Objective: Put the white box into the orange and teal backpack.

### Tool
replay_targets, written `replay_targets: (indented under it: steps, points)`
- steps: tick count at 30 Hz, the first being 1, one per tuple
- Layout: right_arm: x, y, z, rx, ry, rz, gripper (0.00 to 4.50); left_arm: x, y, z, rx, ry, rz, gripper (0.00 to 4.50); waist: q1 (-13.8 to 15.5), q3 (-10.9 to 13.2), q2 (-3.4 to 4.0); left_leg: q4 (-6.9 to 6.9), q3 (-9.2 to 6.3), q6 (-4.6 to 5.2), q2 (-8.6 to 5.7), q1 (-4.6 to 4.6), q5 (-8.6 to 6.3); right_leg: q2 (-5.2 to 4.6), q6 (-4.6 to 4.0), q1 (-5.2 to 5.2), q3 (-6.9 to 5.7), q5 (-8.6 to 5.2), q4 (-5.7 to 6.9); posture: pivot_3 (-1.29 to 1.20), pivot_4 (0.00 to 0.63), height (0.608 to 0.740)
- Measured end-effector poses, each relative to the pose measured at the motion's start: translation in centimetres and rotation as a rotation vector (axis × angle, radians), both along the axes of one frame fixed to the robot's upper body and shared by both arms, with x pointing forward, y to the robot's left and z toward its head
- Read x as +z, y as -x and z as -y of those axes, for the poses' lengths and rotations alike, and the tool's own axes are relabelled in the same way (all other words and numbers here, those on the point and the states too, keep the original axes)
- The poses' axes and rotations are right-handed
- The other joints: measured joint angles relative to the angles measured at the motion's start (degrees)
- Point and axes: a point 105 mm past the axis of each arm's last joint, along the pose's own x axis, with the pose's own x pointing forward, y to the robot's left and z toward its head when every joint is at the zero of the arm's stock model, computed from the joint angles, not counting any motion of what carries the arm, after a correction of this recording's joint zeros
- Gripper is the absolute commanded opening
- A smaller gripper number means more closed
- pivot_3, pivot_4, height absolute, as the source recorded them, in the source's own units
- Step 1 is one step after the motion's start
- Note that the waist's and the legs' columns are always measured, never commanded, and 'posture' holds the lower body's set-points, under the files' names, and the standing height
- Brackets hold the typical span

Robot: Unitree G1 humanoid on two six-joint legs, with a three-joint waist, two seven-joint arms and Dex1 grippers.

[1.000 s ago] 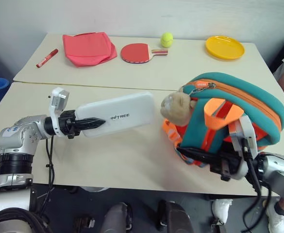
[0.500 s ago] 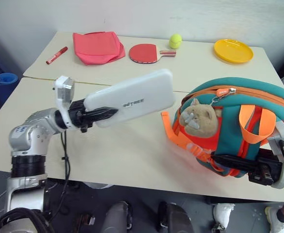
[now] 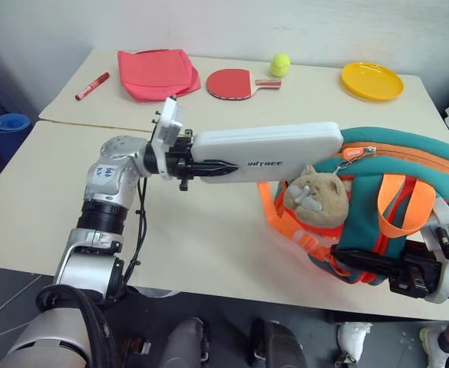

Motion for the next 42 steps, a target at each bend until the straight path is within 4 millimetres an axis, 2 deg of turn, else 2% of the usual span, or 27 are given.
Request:
replay_targets:
  steps: [5,8,13,16,19,20,23,25,27,29,31,36,38,42]
  points:
    - [0.0,0.1,-0.2,-0.004,0.000,0.003,0.02,0.1,-0.8,1.7,-0.002,-0.154,0.053,1.25,-0.1,0.0,0.00,0.00,-0.01,0.05,0.00,-0.14,-0.04,0.01,0.05,-0.05,-0.03,0.06,0.01,0.00,0.150,0.740]
    - [-0.1,0.1,-0.2,-0.005,0.000,-0.001,0.02,0.9,-0.5,2.9,-0.054,-0.234,0.101,1.25,-0.1,0.0,0.00,0.07,-0.03,0.07,-0.02,-0.29,-0.03,0.14,0.05,-0.10,-0.15,0.06,0.03,0.00,0.150,0.740]
    - [0.0,0.1,-0.5,0.003,-0.005,0.005,0.02,1.5,0.5,7.6,-0.179,-0.357,0.144,1.25,0.1,0.0,0.00,0.57,-0.18,0.38,-0.09,-0.63,-0.18,0.10,0.22,-0.10,-0.37,0.15,-0.02,0.00,0.150,0.740]
    - [0.0,0.0,-0.8,0.009,0.000,0.011,0.02,0.5,1.3,11.2,-0.240,-0.381,0.156,1.25,0.0,0.0,0.00,0.85,-0.17,0.64,-0.11,-0.72,-0.37,-0.02,0.39,-0.08,-0.34,0.25,-0.21,0.00,0.150,0.740]
    - [0.1,-0.1,-1.0,0.001,-0.004,0.019,0.02,-0.6,2.2,14.0,-0.269,-0.351,0.116,1.25,-0.1,0.0,0.00,0.89,-0.17,0.73,-0.10,-0.78,-0.43,-0.13,0.55,-0.07,-0.18,0.34,-0.46,0.00,0.150,0.740]
    - [0.0,0.0,-1.1,-0.004,-0.012,0.021,0.00,-0.7,2.4,14.7,-0.274,-0.340,0.103,1.97,-0.2,0.0,0.00,0.88,-0.17,0.72,-0.09,-0.78,-0.45,-0.15,0.55,-0.07,-0.16,0.35,-0.47,0.00,0.150,0.740]
    - [0.0,-0.1,-1.1,-0.018,-0.009,0.023,0.00,-0.6,2.8,15.5,-0.281,-0.307,0.081,2.79,-0.4,0.0,0.04,0.88,-0.16,0.69,-0.06,-0.77,-0.47,-0.13,0.55,-0.09,-0.16,0.35,-0.48,0.00,0.150,0.740]
    - [-0.1,-0.1,-1.1,-0.027,-0.011,0.024,0.00,-0.7,2.8,15.2,-0.284,-0.271,0.044,3.29,-0.4,0.0,0.06,0.88,-0.14,0.67,-0.03,-0.76,-0.47,-0.09,0.55,-0.09,-0.16,0.35,-0.47,0.00,0.150,0.740]
    - [-0.1,-0.1,-1.2,-0.040,-0.030,0.037,0.00,-0.7,2.2,13.7,-0.270,-0.196,-0.003,3.94,-0.8,0.0,0.07,0.90,-0.13,0.63,0.00,-0.74,-0.45,-0.09,0.55,-0.10,-0.14,0.35,-0.42,0.00,0.150,0.740]
    - [-0.3,-0.1,-1.3,-0.044,-0.031,0.038,0.00,-0.6,1.7,11.8,-0.270,-0.146,-0.020,4.40,-1.4,0.0,0.08,0.91,-0.12,0.61,0.01,-0.71,-0.43,-0.10,0.54,-0.10,-0.12,0.35,-0.38,0.00,0.150,0.740]
    - [-0.6,0.0,-1.4,-0.050,-0.035,0.036,0.00,-0.3,1.3,8.8,-0.277,-0.088,-0.015,4.40,-1.8,0.0,0.10,0.91,-0.09,0.59,0.03,-0.67,-0.43,-0.09,0.53,-0.09,-0.09,0.36,-0.34,0.00,0.150,0.740]
    - [-0.9,0.0,-1.2,-0.077,-0.046,0.045,0.00,-0.7,-0.6,3.0,-0.123,-0.073,-0.007,4.40,-1.7,0.0,0.11,0.92,-0.09,0.59,-0.06,-0.65,-0.43,-0.02,0.53,-0.06,-0.09,0.36,-0.09,0.00,0.150,0.740]
    - [-1.0,-0.1,-1.0,-0.082,-0.043,0.053,0.00,-0.9,-0.6,0.7,-0.072,-0.060,-0.004,4.40,-1.6,0.0,0.11,0.94,-0.08,0.64,-0.14,-0.66,-0.42,-0.03,0.54,-0.05,-0.08,0.36,-0.06,0.00,0.150,0.740]
    - [-1.1,-0.3,-0.9,-0.090,-0.037,0.066,0.00,-0.8,1.3,0.1,-0.114,-0.021,0.066,4.40,-1.4,0.0,0.11,0.98,-0.15,0.69,-0.19,-0.66,-0.44,-0.10,0.64,0.06,0.05,0.42,-0.17,0.00,0.150,0.740]
